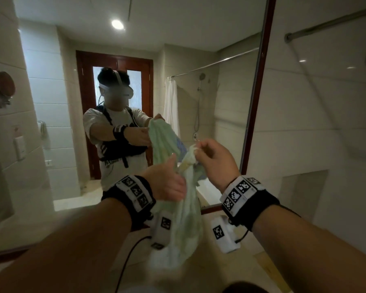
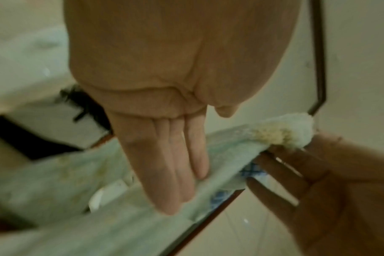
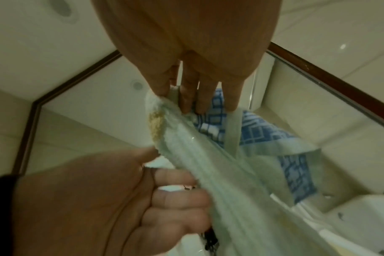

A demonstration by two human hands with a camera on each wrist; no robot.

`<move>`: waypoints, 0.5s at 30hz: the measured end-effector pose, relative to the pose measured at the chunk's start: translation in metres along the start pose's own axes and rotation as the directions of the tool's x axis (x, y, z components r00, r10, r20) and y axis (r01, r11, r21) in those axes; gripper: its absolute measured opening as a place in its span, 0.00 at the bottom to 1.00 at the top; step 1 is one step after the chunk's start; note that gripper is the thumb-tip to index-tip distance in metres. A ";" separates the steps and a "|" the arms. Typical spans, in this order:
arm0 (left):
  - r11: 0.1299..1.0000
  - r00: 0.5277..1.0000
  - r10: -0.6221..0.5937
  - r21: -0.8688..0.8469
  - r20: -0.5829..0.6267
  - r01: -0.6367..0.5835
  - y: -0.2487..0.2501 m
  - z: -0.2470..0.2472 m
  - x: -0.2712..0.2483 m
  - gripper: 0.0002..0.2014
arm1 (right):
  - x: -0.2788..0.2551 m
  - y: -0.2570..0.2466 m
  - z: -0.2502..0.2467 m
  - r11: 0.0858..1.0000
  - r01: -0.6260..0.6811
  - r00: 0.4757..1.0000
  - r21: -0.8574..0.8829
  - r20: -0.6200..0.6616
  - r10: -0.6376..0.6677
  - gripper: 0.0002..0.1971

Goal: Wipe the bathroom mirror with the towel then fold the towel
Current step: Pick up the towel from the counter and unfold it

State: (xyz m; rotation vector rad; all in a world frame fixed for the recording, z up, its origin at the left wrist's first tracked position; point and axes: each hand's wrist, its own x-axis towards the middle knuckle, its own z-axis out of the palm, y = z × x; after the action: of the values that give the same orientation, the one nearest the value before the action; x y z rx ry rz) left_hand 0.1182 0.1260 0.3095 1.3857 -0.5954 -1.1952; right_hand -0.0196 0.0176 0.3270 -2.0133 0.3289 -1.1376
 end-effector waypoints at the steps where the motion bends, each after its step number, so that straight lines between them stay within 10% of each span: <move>1: 0.997 0.996 -0.019 -0.074 0.092 0.026 -0.001 0.005 0.003 0.36 | -0.005 0.002 -0.001 1.000 0.009 1.000 -0.010 0.006 -0.009 0.03; 10: 0.909 0.955 0.280 -0.293 -0.099 -0.297 -0.014 0.068 0.052 0.16 | -0.046 0.031 -0.040 0.935 -0.038 0.999 -0.351 -0.040 0.026 0.07; 15: 0.946 0.940 0.309 -0.056 -0.147 -0.320 0.011 0.089 0.062 0.16 | -0.035 0.047 -0.092 0.954 -0.178 0.976 -0.241 -0.170 0.140 0.07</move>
State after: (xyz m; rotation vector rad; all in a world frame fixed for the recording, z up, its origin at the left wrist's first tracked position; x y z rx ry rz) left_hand 0.0640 0.0317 0.3155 1.2393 -0.6382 -0.8511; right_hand -0.1067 -0.0403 0.2979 -2.0793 0.7364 -1.1966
